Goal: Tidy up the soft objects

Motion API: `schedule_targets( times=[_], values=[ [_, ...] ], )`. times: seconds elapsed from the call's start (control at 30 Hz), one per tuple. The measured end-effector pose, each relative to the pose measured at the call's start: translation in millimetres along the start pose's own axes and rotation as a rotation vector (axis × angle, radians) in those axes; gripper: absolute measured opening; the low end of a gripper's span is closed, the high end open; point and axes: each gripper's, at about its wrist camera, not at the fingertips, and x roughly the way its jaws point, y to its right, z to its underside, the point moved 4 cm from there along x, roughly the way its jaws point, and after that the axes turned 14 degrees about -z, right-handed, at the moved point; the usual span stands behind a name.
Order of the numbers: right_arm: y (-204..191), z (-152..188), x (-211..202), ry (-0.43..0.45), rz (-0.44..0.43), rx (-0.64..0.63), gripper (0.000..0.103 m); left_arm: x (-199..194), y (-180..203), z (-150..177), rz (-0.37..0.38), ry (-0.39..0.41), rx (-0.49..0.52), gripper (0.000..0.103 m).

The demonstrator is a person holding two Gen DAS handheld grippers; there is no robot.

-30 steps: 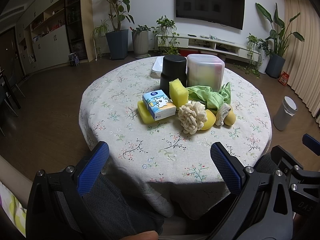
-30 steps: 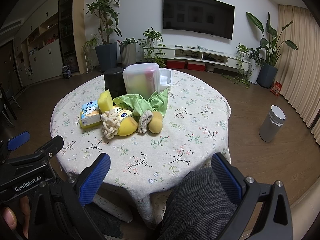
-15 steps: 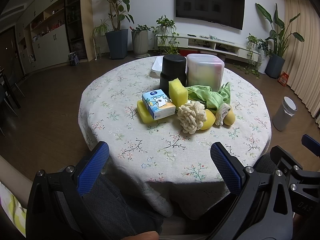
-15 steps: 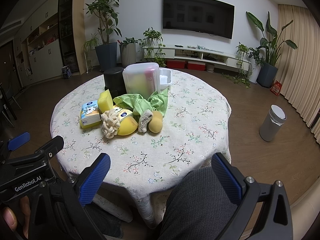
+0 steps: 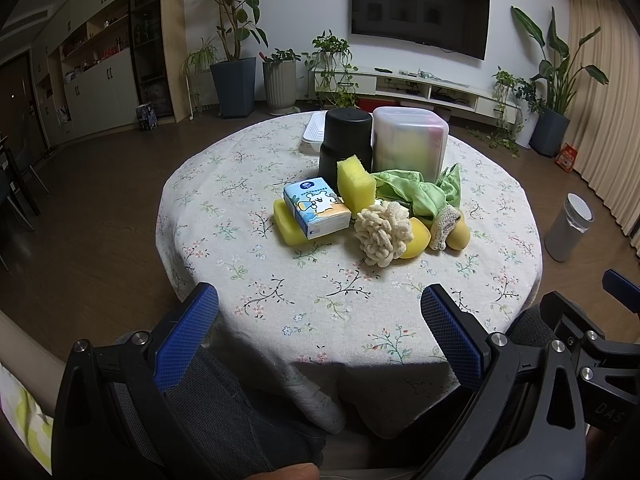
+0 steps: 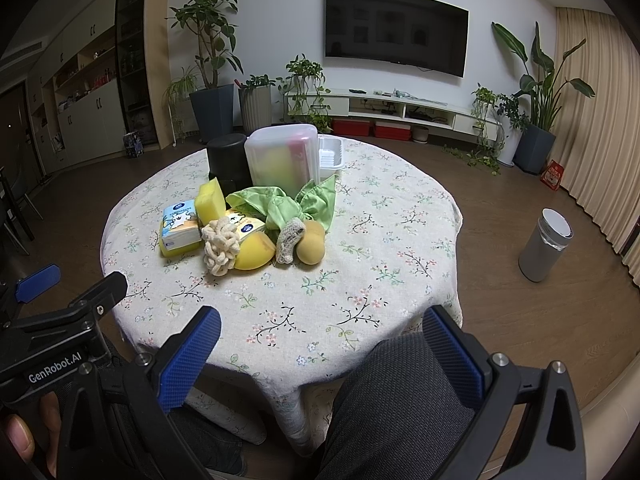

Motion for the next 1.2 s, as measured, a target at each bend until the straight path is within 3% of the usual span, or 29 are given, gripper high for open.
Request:
schedule_targets(
  times=[0.53,0.77,0.87,1.2],
  values=[
    [2,0,3,0.0,-0.001,0.001,0.103,1,3,5,0.015,-0.01,0.007,0.103],
    [16,-3,8,0.01,-0.037,0.022,0.103,29,4,17,0.038,-0.056,0.044,0.103],
    [30,-7,22,-0.004,-0.069,0.038,0.103,44,1,12,0.043,-0.075,0.057,0.103],
    [57,-36,106,-0.169,-0.192,0.058,0.101,111,-13,-10,0.091,-0.178,0.058,0.103]
  ],
)
